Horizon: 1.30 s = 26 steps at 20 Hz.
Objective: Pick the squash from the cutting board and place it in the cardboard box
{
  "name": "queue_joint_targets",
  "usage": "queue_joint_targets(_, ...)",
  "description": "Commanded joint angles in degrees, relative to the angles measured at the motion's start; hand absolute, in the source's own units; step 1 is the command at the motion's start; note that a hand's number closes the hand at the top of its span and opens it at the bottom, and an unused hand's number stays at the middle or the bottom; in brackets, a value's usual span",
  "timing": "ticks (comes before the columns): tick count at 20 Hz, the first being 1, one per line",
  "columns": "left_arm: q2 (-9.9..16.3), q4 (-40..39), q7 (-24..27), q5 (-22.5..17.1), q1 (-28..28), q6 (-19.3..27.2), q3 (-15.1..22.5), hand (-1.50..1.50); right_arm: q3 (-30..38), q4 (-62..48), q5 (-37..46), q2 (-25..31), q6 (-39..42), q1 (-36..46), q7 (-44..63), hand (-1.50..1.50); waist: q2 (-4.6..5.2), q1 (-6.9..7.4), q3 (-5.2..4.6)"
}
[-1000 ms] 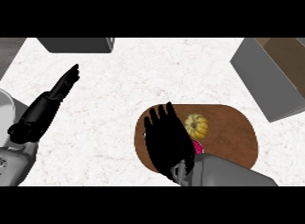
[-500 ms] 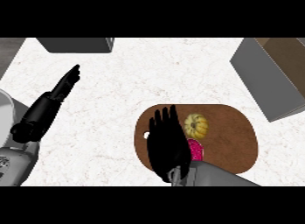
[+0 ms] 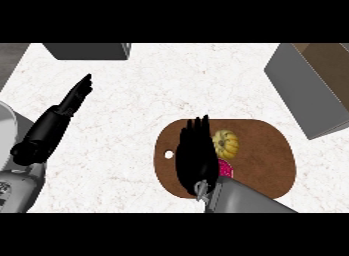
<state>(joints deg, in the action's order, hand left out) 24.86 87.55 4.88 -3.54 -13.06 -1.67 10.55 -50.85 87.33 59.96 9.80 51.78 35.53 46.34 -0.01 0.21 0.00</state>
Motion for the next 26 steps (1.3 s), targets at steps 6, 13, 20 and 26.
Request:
queue_joint_targets(6, -3.1, 0.1, -2.4, 2.8, -1.9, -1.8, -3.0, 0.0, 3.7, -0.4, 5.7, 1.1, -0.9, -2.5, -5.7, -1.5, -0.01, -0.19, 0.0)
queue_joint_targets(13, -4.6, 2.8, -1.3, 5.0, 2.5, -3.5, -4.3, 0.0, 4.9, -6.0, 10.7, 0.0, -5.3, -5.1, -10.4, -1.5, -0.02, -0.01, 0.0)
queue_joint_targets(20, -4.1, -5.9, 4.3, 4.4, -1.4, -7.9, -8.4, 0.0, 6.3, -10.2, 15.8, 2.6, -9.5, -4.3, -14.0, -1.5, 0.08, -0.15, -0.01)
queue_joint_targets(26, -8.2, 1.7, -1.6, 8.5, 1.8, -5.0, -5.7, 0.0, 9.3, -13.3, 17.7, 2.1, -12.1, -7.2, -17.9, -1.5, 0.0, -0.03, 0.01)
